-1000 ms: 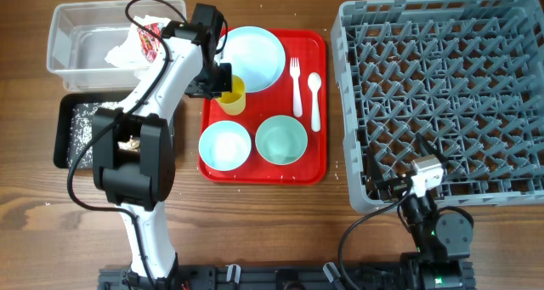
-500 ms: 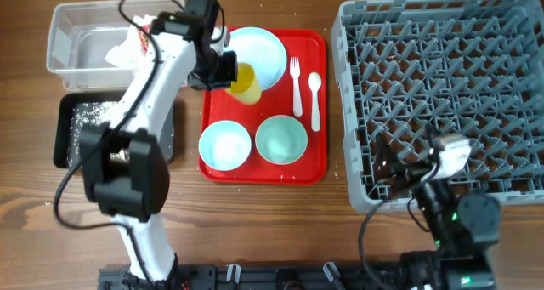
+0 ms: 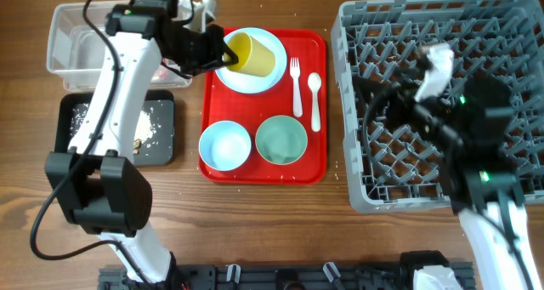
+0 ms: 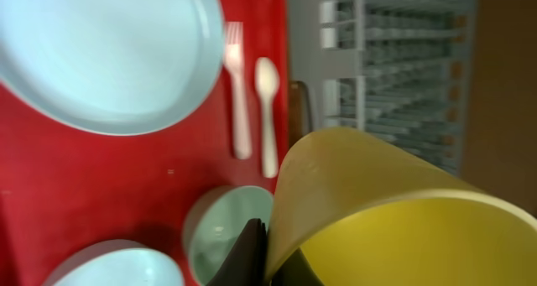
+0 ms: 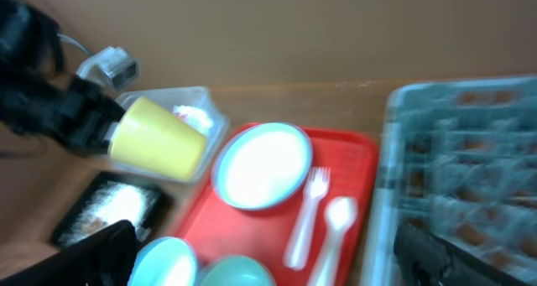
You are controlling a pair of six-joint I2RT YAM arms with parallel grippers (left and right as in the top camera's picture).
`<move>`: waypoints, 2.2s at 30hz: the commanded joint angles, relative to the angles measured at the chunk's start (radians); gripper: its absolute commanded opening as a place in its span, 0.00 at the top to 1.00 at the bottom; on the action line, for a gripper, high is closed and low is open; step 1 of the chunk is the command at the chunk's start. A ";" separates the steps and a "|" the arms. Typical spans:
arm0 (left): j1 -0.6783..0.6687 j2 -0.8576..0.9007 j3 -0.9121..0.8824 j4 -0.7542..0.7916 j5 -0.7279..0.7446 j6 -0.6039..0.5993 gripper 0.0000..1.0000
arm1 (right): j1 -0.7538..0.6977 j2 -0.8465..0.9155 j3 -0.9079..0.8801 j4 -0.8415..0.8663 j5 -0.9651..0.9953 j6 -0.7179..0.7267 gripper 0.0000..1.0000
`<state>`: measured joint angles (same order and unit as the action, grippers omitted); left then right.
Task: Sort waste into correct bins and load items into the dishwasher rack
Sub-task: 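Lift the yellow cup with the left gripper toward the right gripper over the rack, then grasp the yellow cup with the right gripper and open the left gripper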
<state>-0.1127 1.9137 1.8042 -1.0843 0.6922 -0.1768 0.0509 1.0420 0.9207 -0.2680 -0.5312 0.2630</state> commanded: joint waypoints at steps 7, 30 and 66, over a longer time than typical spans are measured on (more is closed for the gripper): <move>0.012 -0.010 0.014 0.012 0.365 0.016 0.96 | -0.002 0.267 0.013 0.406 -0.467 0.270 0.27; -0.071 -0.010 0.014 -0.089 0.753 0.016 0.96 | 0.149 0.322 0.013 0.714 -0.436 0.156 0.14; -0.145 -0.012 0.014 -0.349 0.758 0.118 0.96 | 0.099 0.557 0.013 1.374 -0.895 0.367 0.23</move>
<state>-0.2344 1.9137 1.8042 -1.4326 1.4082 -0.1104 0.1360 1.5692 0.9215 1.0611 -1.4014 0.5285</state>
